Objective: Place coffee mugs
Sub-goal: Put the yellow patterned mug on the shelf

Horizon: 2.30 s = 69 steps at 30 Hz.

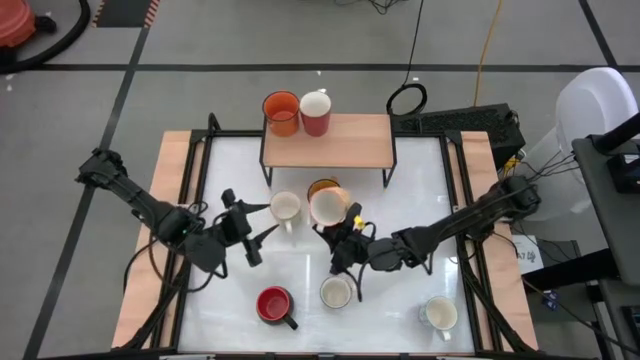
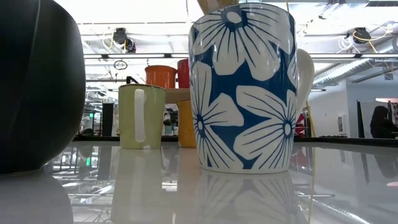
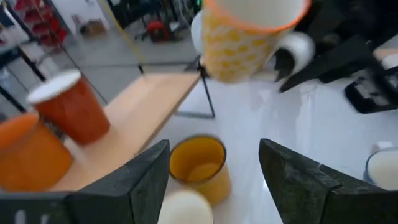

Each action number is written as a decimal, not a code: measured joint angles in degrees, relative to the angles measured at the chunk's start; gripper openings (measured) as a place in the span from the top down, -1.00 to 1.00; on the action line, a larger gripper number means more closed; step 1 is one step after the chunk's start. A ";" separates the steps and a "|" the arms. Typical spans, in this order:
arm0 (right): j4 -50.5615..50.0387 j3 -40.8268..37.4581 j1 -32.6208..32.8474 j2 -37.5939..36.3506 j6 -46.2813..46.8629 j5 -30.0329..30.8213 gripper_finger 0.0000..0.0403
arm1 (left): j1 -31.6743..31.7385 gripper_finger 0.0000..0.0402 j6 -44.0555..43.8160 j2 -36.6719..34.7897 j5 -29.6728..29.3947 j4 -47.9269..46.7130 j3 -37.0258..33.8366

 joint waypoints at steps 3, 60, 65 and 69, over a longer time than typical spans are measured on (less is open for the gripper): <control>-0.15 -1.62 0.11 -1.92 0.73 -0.95 0.98 | -0.22 -0.26 3.84 0.00 -0.90 2.81 0.02; -14.01 -11.76 -11.56 -16.21 28.80 -68.49 0.97 | 16.03 0.50 51.38 19.31 44.56 2.55 15.15; -13.71 -11.76 -11.54 -16.21 28.47 -68.94 0.97 | 16.10 0.60 54.83 19.32 50.45 2.66 15.15; -13.74 -11.76 -11.50 -16.21 28.47 -69.17 0.96 | 16.55 0.83 56.04 20.34 52.55 3.69 15.17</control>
